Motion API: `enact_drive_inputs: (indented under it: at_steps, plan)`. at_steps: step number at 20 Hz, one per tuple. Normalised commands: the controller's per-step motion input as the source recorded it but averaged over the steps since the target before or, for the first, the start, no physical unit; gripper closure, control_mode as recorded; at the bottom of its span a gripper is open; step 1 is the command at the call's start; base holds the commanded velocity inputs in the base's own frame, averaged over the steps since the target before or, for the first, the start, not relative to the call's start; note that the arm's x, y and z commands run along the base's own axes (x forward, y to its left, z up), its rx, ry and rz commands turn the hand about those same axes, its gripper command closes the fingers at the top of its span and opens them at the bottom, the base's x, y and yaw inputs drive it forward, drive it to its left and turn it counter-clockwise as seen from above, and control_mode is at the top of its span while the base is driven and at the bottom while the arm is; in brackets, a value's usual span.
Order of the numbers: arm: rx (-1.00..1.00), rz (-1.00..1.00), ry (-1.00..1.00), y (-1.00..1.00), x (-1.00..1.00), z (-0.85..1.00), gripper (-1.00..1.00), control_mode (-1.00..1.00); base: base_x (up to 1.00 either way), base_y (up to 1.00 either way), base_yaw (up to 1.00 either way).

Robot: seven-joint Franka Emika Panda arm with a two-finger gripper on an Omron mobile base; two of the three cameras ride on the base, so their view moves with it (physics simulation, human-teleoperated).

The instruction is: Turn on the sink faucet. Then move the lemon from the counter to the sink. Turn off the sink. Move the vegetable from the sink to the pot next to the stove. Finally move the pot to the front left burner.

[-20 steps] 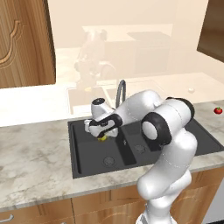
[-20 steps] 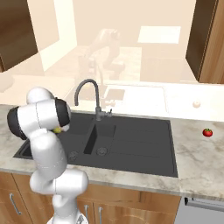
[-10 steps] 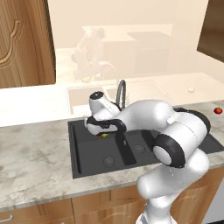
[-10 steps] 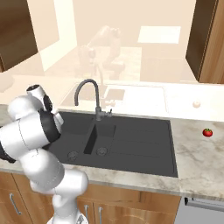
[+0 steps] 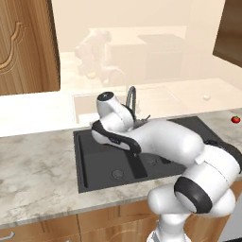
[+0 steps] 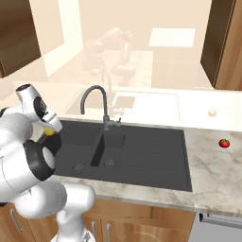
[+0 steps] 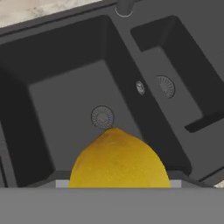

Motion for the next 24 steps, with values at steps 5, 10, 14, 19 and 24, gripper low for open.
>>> enact_drive_inputs:
  at_steps: [5, 10, 14, 19, 24]
  plan:
    - [-0.06, 0.11, 0.00, -0.13, -0.52, 0.41, 1.00, -1.00, 0.00, 0.00, 0.00]
    - [-0.03, 0.11, 0.00, -0.21, -0.62, 0.34, 1.00, -1.00, 0.00, 0.00, 0.00]
    - [0.00, 0.11, 0.00, -0.27, -0.67, 0.27, 1.00, -1.00, 0.00, 0.00, 0.00]
    - [0.00, 0.14, 0.00, -0.33, -0.64, 0.22, 1.00, -1.00, 0.00, 0.00, 0.00]
    - [0.00, 0.04, 0.00, -0.04, -0.08, 0.03, 1.00, -1.00, 0.00, 0.00, 0.00]
